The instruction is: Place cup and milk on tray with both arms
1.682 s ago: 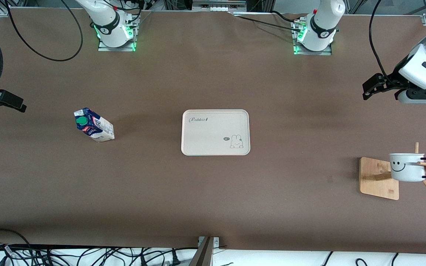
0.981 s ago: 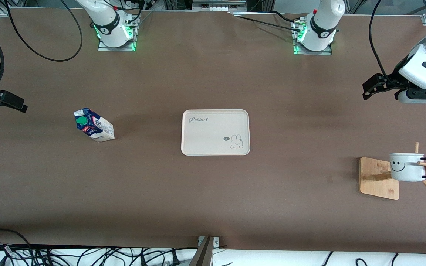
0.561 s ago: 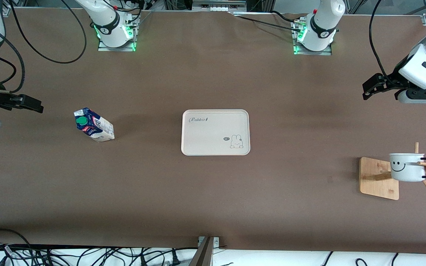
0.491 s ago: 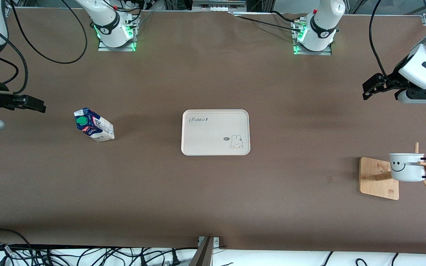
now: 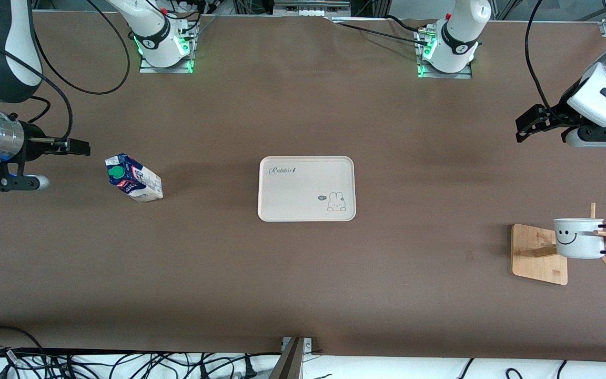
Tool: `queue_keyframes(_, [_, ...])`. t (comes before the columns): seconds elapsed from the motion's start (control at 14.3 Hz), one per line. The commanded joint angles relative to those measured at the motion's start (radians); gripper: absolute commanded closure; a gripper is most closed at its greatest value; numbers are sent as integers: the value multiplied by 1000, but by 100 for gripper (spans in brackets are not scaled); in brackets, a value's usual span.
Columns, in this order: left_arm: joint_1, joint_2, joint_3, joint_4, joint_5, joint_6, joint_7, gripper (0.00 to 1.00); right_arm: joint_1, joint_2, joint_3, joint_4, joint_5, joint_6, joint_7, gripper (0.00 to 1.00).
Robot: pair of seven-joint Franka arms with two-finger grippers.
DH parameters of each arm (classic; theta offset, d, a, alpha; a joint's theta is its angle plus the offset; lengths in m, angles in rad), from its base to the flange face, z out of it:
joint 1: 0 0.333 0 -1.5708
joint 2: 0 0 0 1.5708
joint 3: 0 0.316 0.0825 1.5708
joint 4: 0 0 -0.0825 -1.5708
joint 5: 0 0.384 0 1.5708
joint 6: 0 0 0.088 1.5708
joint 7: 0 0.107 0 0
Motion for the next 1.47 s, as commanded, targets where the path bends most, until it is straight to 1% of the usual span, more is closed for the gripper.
queue_keyframes(0.0, [2, -10, -1, 12, -8, -23, 21, 0, 17, 20, -4, -3, 10, -23, -28, 0])
queue_keyframes(0.35, [1, -10, -2, 12, -7, -23, 21, 0, 20, 43, -4, -10, 45, 12, -33, 0])
queue_keyframes(0.91, [2, -10, -2, 12, -8, -23, 21, 0, 15, 43, -7, -131, 44, 165, -50, 0])
queue_keyframes(1.26, [2, -10, -4, 12, -7, -23, 21, 0, 15, 43, -7, -174, 44, 219, -59, 0])
queue_keyframes(1.4, [1, -10, -4, 12, -7, -23, 19, 0, 15, 41, -7, -207, 44, 262, -59, 0])
